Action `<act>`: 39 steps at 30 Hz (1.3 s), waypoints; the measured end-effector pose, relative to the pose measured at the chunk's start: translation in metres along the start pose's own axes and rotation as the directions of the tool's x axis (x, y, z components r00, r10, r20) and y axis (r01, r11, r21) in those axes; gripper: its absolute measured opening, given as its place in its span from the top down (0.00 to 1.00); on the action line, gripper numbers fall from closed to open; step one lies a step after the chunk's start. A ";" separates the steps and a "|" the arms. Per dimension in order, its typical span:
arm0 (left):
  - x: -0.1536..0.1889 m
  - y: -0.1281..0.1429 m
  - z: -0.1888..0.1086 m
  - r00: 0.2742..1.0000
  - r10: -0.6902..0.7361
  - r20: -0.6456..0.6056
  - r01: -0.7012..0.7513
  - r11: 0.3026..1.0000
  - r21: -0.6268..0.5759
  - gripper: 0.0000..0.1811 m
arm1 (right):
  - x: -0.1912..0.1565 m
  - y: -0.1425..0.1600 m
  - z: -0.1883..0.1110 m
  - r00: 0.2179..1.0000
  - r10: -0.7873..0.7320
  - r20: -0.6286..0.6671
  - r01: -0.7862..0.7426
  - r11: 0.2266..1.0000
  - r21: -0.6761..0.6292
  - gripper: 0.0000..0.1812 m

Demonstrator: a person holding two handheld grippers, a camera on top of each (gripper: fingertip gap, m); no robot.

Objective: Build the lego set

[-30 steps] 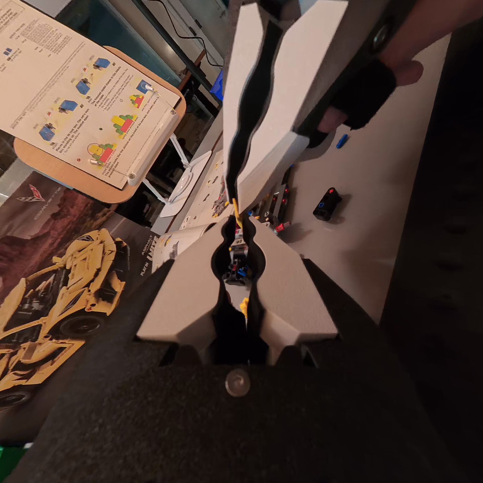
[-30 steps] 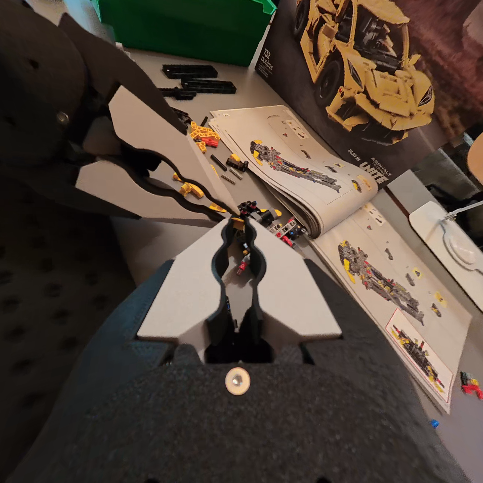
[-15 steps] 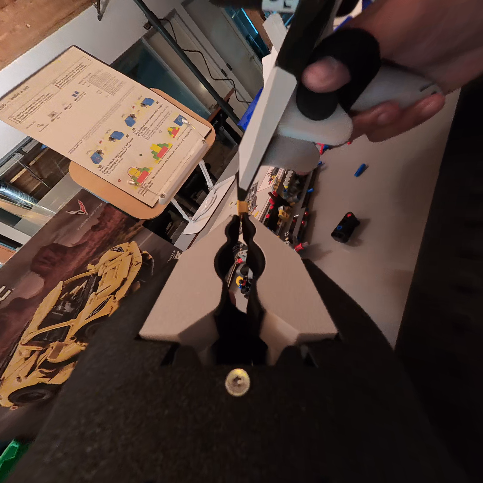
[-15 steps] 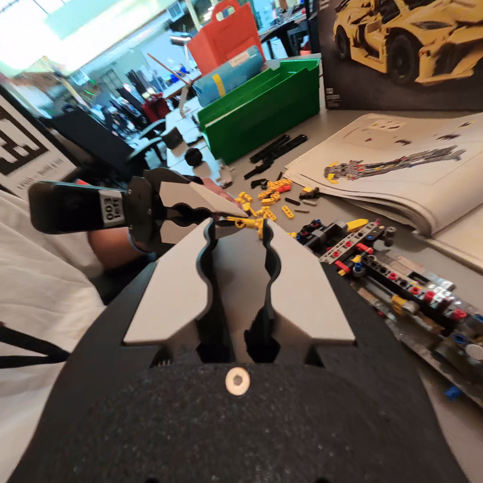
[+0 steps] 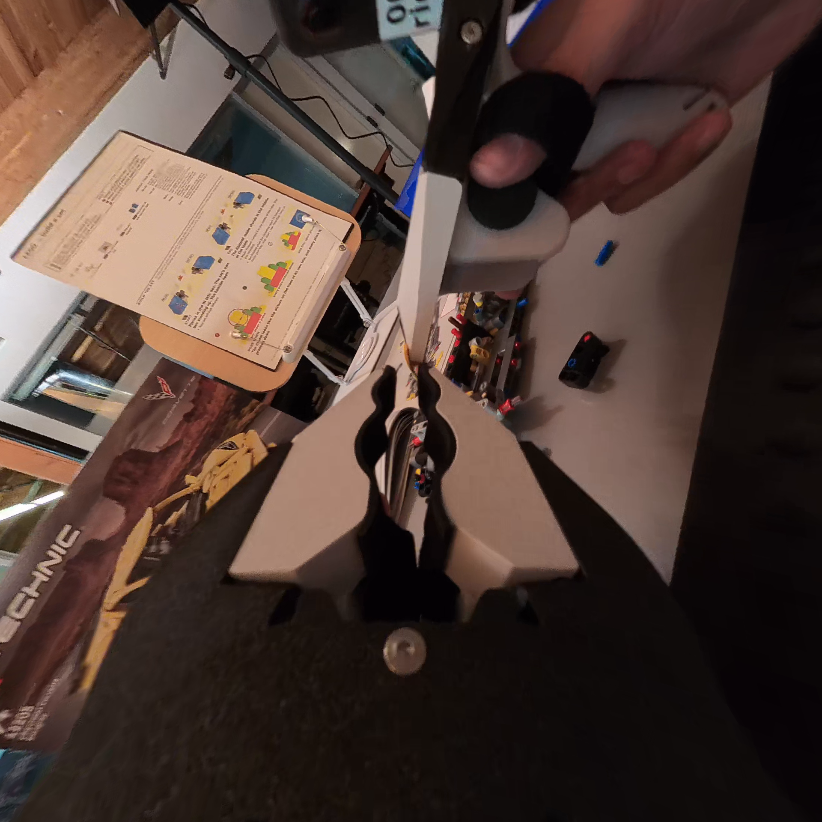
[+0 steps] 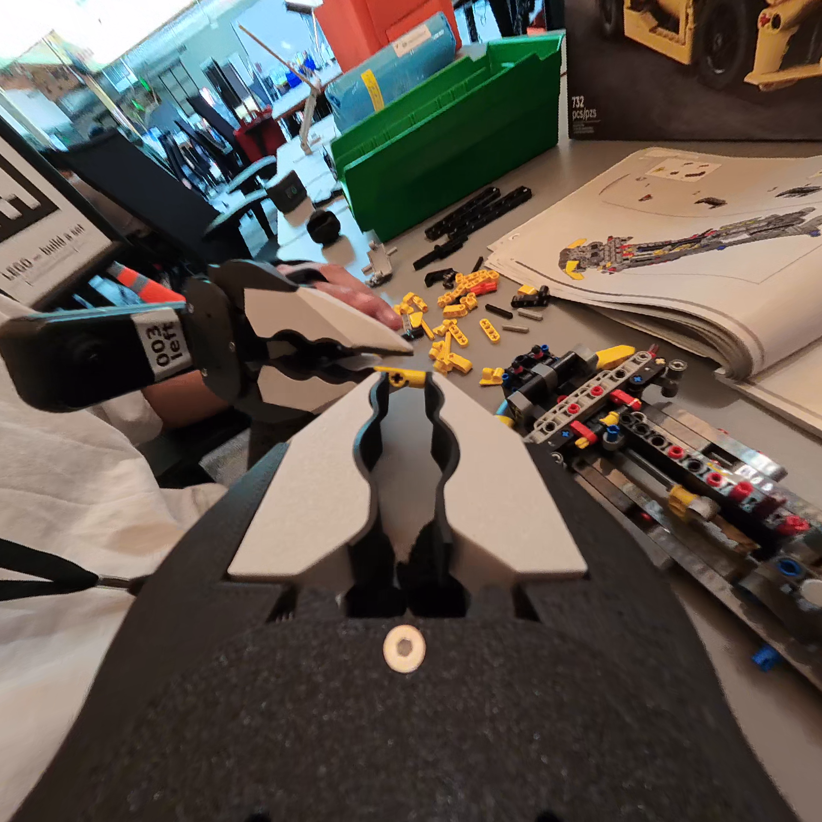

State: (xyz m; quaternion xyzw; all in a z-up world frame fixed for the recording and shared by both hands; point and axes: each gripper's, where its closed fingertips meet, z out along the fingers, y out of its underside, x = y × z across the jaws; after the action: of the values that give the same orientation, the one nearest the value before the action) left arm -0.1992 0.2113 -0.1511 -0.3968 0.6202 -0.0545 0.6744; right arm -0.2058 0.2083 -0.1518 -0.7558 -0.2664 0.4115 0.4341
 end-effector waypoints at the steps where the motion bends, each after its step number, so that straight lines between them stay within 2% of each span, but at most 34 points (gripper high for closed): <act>1: 0.002 0.001 0.001 0.999 0.035 0.004 -0.035 0.999 -0.009 0.95 | 0.001 0.003 0.000 1.000 -0.024 -0.016 0.024 0.999 -0.024 0.92; 4: 0.010 0.004 0.001 0.992 0.130 -0.002 -0.130 0.991 -0.027 0.99 | 0.003 0.010 0.001 0.997 -0.070 -0.039 0.066 0.994 -0.082 0.92; 8: 0.012 0.005 0.002 0.975 0.224 0.013 -0.223 0.974 -0.043 1.00 | 0.004 0.013 0.000 0.996 -0.083 -0.041 0.078 0.992 -0.103 0.92; 13: 0.010 0.004 0.003 0.994 0.105 -0.023 -0.106 0.994 -0.034 1.00 | 0.003 0.011 -0.004 1.000 -0.023 0.010 0.024 0.997 -0.068 0.91; 15: 0.011 0.005 0.002 0.998 0.043 -0.051 -0.044 0.999 -0.028 1.00 | 0.004 0.005 -0.014 0.999 -0.030 0.023 0.030 0.999 -0.029 0.87; 18: 0.010 0.007 0.002 0.996 -0.039 -0.075 0.037 0.999 -0.025 1.00 | 0.011 0.001 -0.033 1.000 -0.031 0.000 0.031 0.999 -0.010 0.87; 20: 0.009 0.008 0.002 0.987 -0.124 -0.102 0.121 0.992 -0.031 1.00 | 0.015 0.009 -0.042 0.999 -0.025 -0.024 0.023 0.999 -0.046 0.87; 22: 0.006 0.013 0.003 0.978 -0.181 -0.107 0.176 0.983 -0.054 1.00 | 0.036 0.023 -0.068 0.986 -0.080 -0.146 0.058 0.987 -0.149 0.88; 24: 0.004 0.020 0.003 0.969 -0.226 -0.105 0.217 0.972 -0.084 1.00 | 0.066 0.034 -0.111 0.945 -0.130 -0.300 0.063 0.972 -0.225 0.88; 26: 0.002 0.024 0.003 0.961 -0.255 -0.104 0.245 0.964 -0.100 1.00 | 0.083 0.058 -0.149 0.914 -0.169 -0.369 0.037 0.941 -0.337 0.88; 28: 0.004 0.025 0.004 0.955 -0.274 -0.114 0.261 0.959 -0.111 1.00 | 0.089 0.081 -0.169 0.905 -0.192 -0.380 0.022 0.913 -0.408 0.88; 31: 0.007 0.027 0.006 0.953 -0.275 -0.127 0.260 0.958 -0.119 1.00 | 0.081 0.094 -0.156 0.933 -0.152 -0.325 0.020 0.926 -0.376 0.87; 33: 0.009 0.028 0.006 0.955 -0.266 -0.131 0.250 0.960 -0.125 1.00 | 0.082 0.107 -0.143 0.936 -0.171 -0.308 0.030 0.910 -0.414 0.86; 39: 0.012 0.030 0.006 0.960 -0.245 -0.135 0.228 0.965 -0.127 1.00 | 0.083 0.108 -0.117 0.932 -0.245 -0.267 0.106 0.889 -0.446 0.88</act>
State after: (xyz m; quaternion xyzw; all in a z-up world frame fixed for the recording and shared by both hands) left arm -0.2038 0.2272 -0.1789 -0.4994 0.6192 -0.1301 0.5918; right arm -0.0579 0.1686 -0.2455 -0.8602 -0.3446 0.1760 0.3322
